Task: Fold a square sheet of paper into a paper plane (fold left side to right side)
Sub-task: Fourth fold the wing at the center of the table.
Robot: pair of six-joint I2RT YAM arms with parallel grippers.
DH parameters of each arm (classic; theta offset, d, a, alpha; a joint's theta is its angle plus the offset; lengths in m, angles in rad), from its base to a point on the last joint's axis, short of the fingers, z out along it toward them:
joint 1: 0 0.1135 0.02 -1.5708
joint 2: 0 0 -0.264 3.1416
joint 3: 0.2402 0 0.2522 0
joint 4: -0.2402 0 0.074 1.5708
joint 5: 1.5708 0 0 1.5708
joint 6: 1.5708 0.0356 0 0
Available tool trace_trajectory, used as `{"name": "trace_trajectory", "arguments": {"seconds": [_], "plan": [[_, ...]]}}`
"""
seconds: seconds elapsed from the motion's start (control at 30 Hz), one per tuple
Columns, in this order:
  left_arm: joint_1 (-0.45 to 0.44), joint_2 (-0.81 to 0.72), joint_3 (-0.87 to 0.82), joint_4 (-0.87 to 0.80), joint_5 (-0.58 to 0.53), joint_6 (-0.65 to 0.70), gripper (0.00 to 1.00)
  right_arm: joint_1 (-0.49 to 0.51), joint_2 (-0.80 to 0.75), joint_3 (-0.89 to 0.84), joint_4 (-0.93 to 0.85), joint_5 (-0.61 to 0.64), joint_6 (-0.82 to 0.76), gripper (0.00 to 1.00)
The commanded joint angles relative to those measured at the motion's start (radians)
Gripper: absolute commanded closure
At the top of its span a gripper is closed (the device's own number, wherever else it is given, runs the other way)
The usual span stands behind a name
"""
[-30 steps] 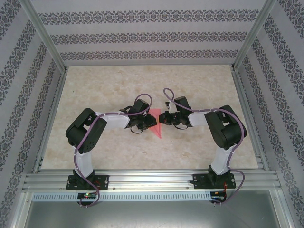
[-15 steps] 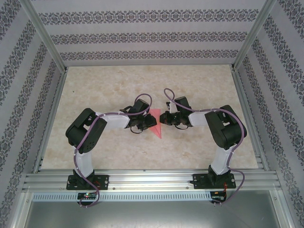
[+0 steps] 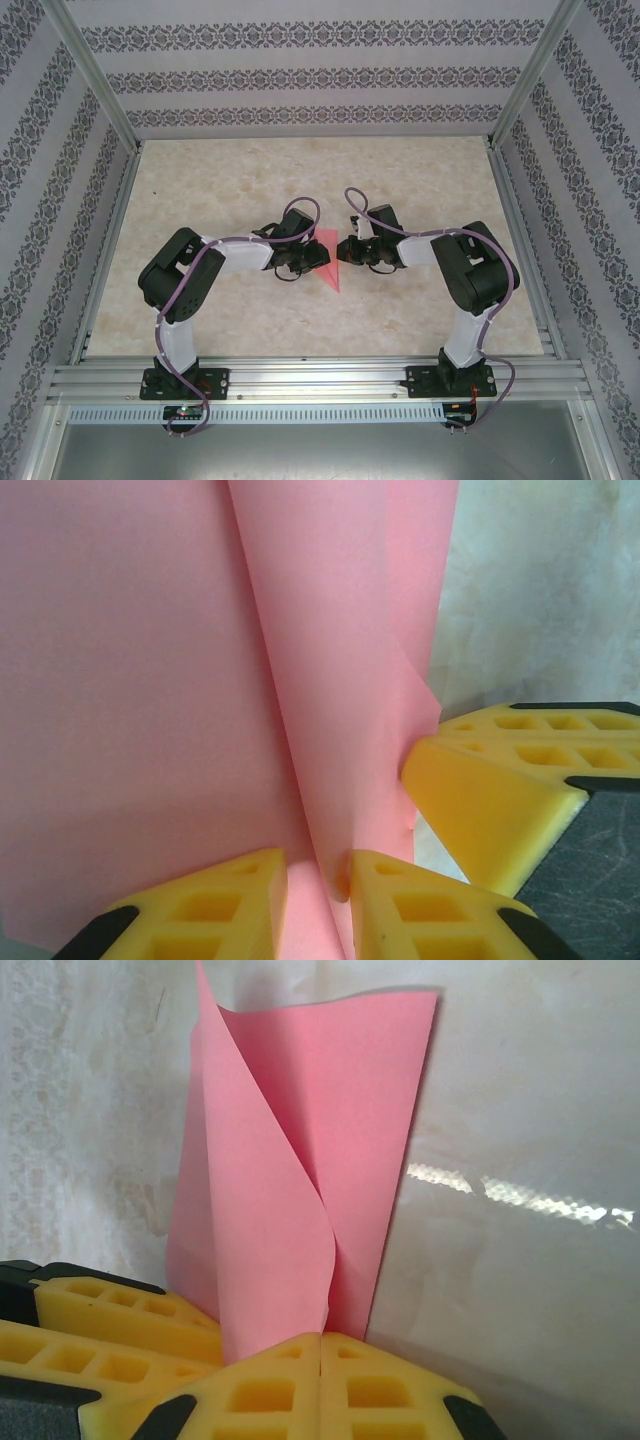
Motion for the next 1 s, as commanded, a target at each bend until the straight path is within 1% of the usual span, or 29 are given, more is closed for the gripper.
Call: {"name": "trace_trajectory", "arguments": {"seconds": [0.0,0.37,0.67,0.97], "plan": [[-0.013,0.026,-0.016,-0.015,-0.018,-0.003,0.74,-0.009,0.007,-0.013,-0.014,0.034,-0.032,0.95],[-0.013,-0.003,-0.01,-0.02,-0.011,-0.003,0.74,-0.009,0.033,0.012,-0.098,0.076,-0.074,0.95],[-0.008,-0.097,0.049,-0.116,-0.02,0.045,0.69,-0.009,0.041,0.017,-0.132,0.085,-0.096,0.95],[0.023,-0.201,0.086,-0.201,-0.029,0.081,0.63,-0.008,0.045,0.014,-0.134,0.085,-0.101,0.95]]}}
